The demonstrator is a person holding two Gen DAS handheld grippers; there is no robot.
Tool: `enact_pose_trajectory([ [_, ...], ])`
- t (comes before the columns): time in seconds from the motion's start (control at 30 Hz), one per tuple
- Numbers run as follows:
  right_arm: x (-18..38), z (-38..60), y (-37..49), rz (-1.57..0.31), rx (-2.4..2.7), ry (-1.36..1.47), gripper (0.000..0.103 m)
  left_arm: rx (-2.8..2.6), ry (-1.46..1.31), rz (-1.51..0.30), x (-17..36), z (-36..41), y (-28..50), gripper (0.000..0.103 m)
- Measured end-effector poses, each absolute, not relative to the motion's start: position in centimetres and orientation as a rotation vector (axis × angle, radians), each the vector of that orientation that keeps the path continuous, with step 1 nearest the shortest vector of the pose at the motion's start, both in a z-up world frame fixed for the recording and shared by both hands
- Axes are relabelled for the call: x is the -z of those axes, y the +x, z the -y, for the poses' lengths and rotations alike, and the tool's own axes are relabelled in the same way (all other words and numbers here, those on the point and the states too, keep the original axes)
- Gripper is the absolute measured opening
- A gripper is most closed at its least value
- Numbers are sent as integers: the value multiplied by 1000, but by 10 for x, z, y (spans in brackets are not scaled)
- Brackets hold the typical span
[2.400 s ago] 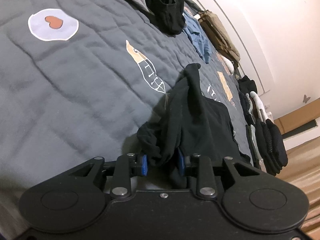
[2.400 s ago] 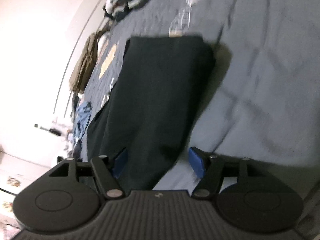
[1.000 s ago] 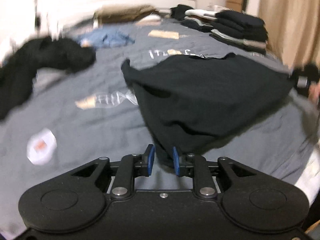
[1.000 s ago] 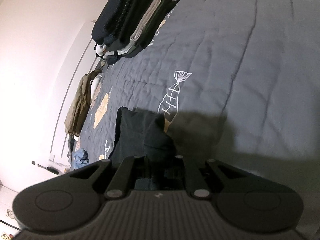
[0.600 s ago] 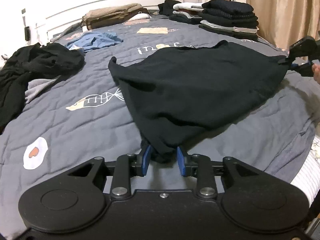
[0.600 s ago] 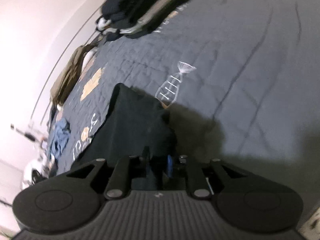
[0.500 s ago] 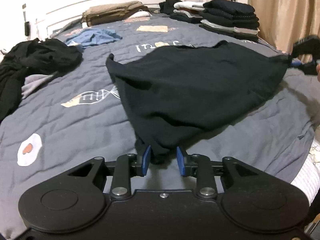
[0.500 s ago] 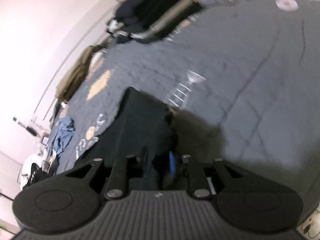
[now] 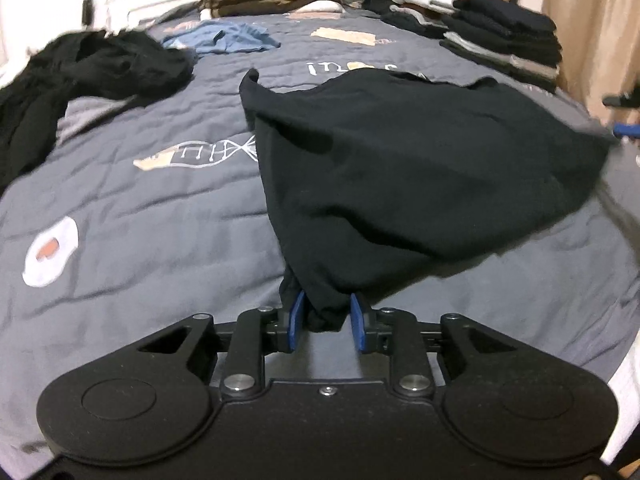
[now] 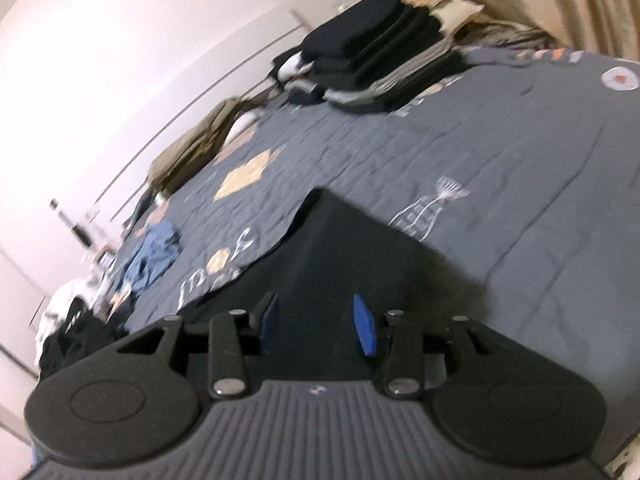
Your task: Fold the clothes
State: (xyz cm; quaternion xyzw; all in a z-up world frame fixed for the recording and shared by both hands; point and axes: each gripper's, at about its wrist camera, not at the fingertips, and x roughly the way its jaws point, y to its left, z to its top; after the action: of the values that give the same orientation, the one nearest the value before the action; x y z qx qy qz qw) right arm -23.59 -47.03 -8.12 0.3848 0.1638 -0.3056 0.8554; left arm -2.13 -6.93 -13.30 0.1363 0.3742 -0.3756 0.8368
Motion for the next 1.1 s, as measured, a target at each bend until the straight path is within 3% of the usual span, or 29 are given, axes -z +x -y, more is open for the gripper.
enact_pose_trajectory([
  [0.07, 80, 477, -244, -311, 686, 827, 40, 820, 276, -782, 130, 66, -21, 14],
  [0.2, 80, 485, -252, -280, 731, 815, 41, 920, 379, -686, 116, 59, -25, 10],
  [0.37, 103, 471, -221, -422, 549, 769, 41, 1066, 438, -592, 101, 44, -23, 7],
  [0.53, 129, 429, -179, -627, 322, 664, 41, 1167, 426, -641, 98, 37, -2, 6],
  [0.6, 133, 414, -172, -664, 289, 608, 41, 1171, 429, -635, 92, 29, 3, 0],
  [0.8, 142, 407, -160, -726, 310, 547, 41, 1085, 445, -677, 98, 21, 11, 0],
  [0.93, 138, 396, -162, -699, 290, 546, 41, 1003, 283, -696, 93, 21, 22, 5],
  [1.03, 137, 393, -161, -688, 267, 547, 43, 929, 163, -721, 95, 29, 33, 29],
  [1.1, 139, 390, -158, -699, 260, 550, 44, 898, 135, -727, 99, 34, 37, 31],
])
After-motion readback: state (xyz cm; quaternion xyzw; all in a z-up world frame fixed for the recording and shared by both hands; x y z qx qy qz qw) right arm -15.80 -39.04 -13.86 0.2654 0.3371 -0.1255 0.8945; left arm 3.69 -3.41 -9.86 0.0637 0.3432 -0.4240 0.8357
